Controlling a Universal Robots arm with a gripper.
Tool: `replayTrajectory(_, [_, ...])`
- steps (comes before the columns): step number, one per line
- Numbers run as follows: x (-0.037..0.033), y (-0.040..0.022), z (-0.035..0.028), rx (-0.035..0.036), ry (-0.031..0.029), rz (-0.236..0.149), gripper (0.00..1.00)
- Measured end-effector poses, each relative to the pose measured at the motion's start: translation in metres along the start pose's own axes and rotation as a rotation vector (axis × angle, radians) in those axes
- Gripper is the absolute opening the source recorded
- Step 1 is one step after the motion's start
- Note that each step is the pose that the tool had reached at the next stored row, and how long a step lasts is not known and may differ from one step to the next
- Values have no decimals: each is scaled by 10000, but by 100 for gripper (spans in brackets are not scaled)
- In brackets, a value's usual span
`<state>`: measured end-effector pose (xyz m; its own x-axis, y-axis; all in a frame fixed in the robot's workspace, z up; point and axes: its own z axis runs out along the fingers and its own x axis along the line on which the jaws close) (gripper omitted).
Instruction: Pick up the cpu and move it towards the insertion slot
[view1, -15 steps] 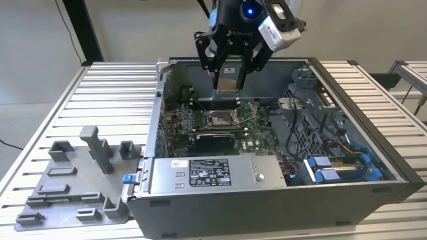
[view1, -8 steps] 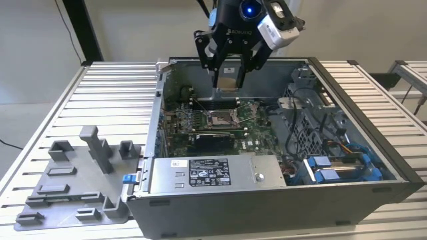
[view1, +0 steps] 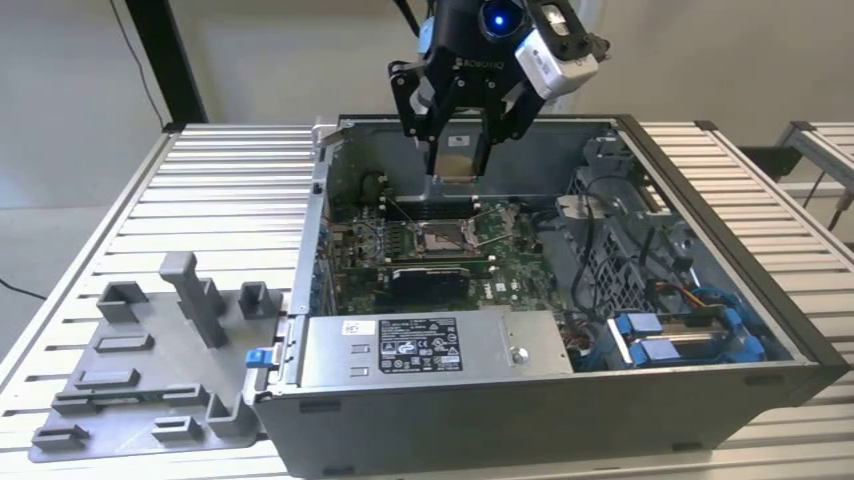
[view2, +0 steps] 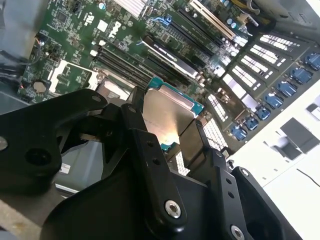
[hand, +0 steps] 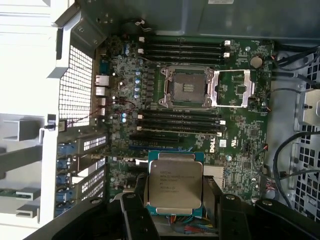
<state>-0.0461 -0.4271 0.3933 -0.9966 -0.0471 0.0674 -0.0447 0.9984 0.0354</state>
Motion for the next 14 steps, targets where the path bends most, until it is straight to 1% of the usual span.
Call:
replayTrajectory(7, [0,1,0,0,0,0,0])
replayTrajectory(10, [-14,15,0,1,0,0,0])
replayTrajectory(12, [-49,41,1,0,2,1,0])
replayTrajectory(14, [-84,89,5,-1,4,0,0])
